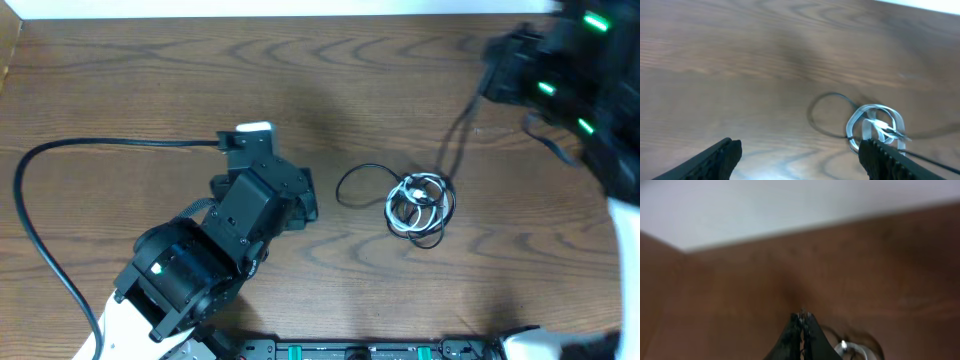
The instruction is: Untangle cables
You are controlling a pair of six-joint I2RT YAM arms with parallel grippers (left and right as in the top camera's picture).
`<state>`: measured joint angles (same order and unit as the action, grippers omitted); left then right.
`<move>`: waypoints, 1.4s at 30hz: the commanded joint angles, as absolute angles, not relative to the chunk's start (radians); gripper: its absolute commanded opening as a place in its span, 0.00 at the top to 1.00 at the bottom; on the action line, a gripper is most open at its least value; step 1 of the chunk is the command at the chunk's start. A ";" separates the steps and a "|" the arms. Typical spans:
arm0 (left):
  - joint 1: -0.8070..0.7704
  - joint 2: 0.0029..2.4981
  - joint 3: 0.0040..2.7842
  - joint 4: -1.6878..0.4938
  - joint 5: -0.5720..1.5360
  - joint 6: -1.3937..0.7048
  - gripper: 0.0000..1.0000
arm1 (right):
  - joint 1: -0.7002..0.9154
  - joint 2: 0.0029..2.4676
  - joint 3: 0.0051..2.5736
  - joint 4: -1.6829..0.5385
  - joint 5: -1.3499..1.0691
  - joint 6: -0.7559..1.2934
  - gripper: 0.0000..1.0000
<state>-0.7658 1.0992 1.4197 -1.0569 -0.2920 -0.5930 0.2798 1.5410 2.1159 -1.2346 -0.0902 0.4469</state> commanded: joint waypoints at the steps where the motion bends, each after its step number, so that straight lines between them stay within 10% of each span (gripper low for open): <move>1: -0.762 1.096 1.423 -1.003 -0.033 -0.348 0.18 | 0.276 1.612 2.114 -1.262 -0.218 0.429 0.99; 8: -0.762 1.097 1.423 -0.823 0.305 -0.128 0.11 | 0.281 1.758 2.114 -1.301 -0.364 0.429 0.99; 33: -0.798 1.326 1.423 -0.603 0.451 -0.243 0.11 | 0.374 1.833 2.113 -1.237 -0.289 0.606 0.98; 42: -0.798 1.349 1.423 -0.588 0.453 -0.276 0.33 | 0.381 1.833 2.113 -1.239 -0.268 0.606 0.99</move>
<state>-0.7979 1.3540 1.4197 -0.5941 0.4435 -0.2684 0.3771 1.8385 2.1078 -1.2377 -0.2947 0.5930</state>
